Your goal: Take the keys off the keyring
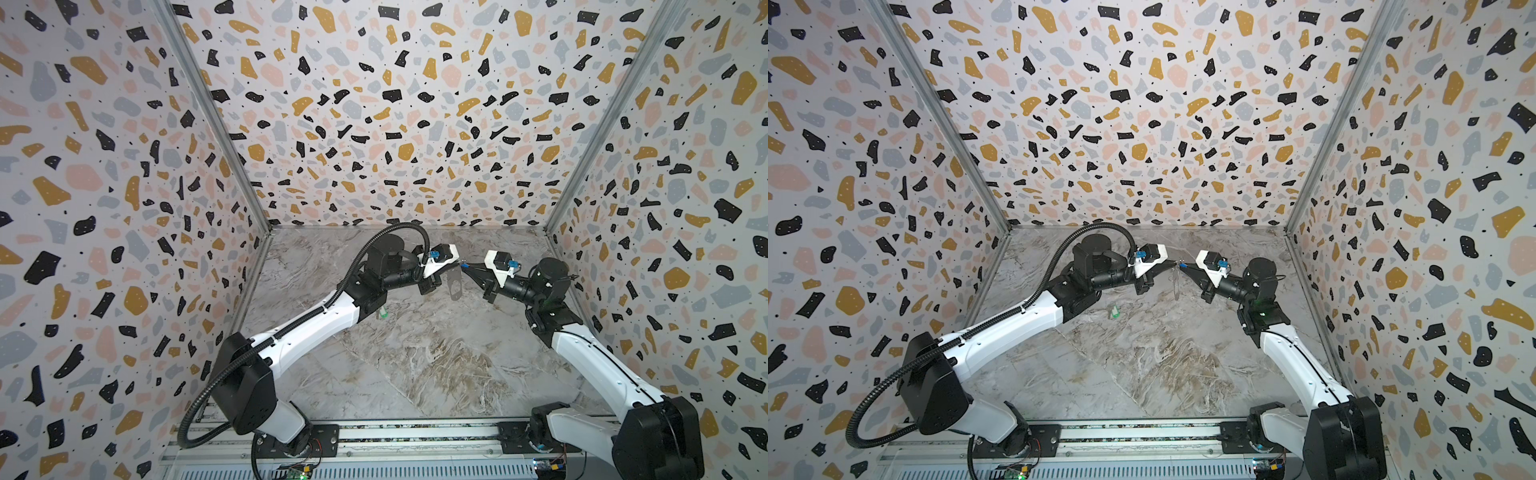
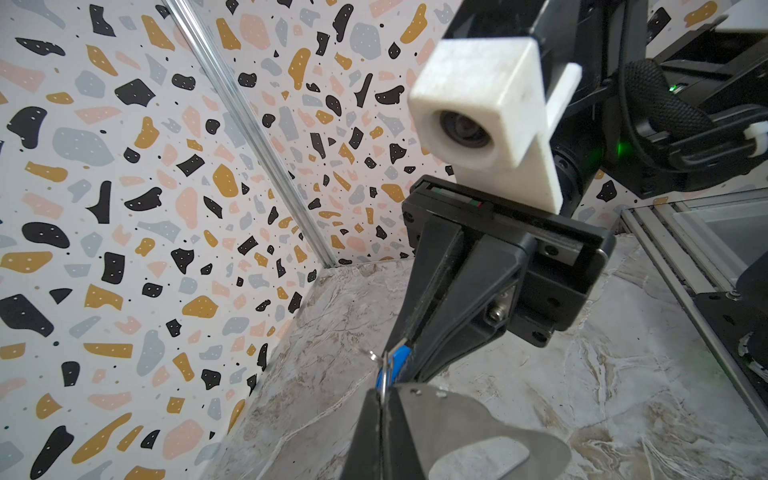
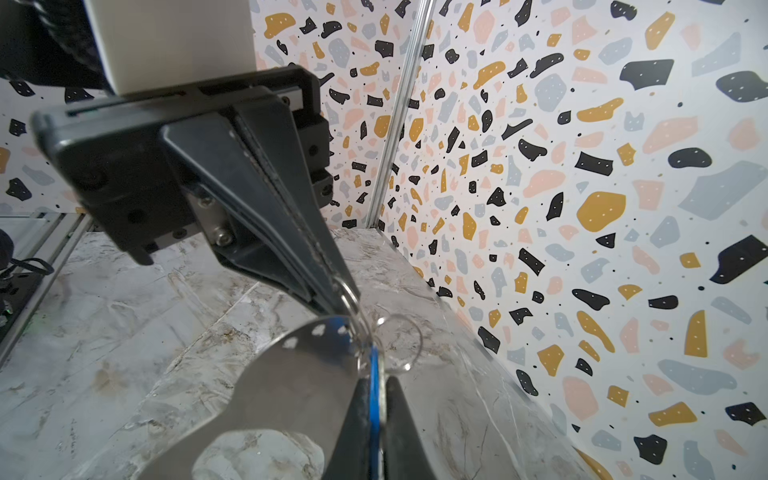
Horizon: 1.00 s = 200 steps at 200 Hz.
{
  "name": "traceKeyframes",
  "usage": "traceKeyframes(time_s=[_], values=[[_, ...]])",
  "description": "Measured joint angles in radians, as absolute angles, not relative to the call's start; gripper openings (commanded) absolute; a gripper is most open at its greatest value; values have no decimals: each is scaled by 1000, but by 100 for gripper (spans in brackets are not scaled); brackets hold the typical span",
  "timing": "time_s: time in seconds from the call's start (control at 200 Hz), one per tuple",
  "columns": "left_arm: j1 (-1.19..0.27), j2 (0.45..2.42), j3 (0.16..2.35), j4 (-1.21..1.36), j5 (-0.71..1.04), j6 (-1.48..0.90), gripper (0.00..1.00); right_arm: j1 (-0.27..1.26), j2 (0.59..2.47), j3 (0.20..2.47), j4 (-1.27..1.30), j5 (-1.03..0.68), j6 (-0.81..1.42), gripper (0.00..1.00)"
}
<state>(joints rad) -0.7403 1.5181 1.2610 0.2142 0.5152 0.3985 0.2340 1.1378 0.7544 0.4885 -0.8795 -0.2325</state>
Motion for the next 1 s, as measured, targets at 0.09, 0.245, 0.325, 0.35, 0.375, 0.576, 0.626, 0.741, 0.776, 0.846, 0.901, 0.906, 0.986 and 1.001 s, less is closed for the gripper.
traceKeyframes(time_s=[0.09, 0.245, 0.325, 0.35, 0.375, 0.576, 0.626, 0.741, 0.776, 0.846, 0.901, 0.906, 0.986, 1.001], values=[[-735, 1518, 1253, 228, 516, 380, 0, 235, 1138, 755, 467, -858, -253, 0], [-720, 1518, 1227, 273, 519, 332, 0, 240, 1134, 759, 424, -817, -300, 0], [-712, 1518, 1212, 302, 527, 300, 0, 252, 1134, 770, 398, -801, -327, 0], [-710, 1518, 1208, 311, 529, 291, 0, 257, 1134, 775, 389, -792, -337, 0], [-708, 1518, 1206, 320, 533, 283, 0, 262, 1134, 779, 381, -787, -347, 0], [-707, 1518, 1196, 381, 546, 225, 0, 303, 1134, 808, 343, -727, -416, 1], [-706, 1519, 1191, 397, 551, 212, 0, 308, 1134, 809, 343, -720, -426, 6], [-699, 1527, 1183, 428, 570, 178, 0, 313, 1134, 809, 331, -701, -451, 26], [-696, 1530, 1182, 447, 575, 168, 0, 313, 1134, 809, 316, -696, -459, 29], [-688, 1530, 1182, 476, 591, 151, 0, 309, 1131, 809, 281, -686, -478, 34], [-682, 1530, 1182, 498, 604, 140, 0, 301, 1123, 809, 253, -685, -494, 38], [-682, 1530, 1182, 500, 604, 139, 0, 301, 1122, 809, 250, -685, -496, 38], [-678, 1530, 1182, 512, 621, 133, 0, 271, 1093, 809, 208, -714, -527, 39], [-677, 1530, 1182, 513, 624, 132, 0, 264, 1087, 809, 204, -722, -528, 39]])
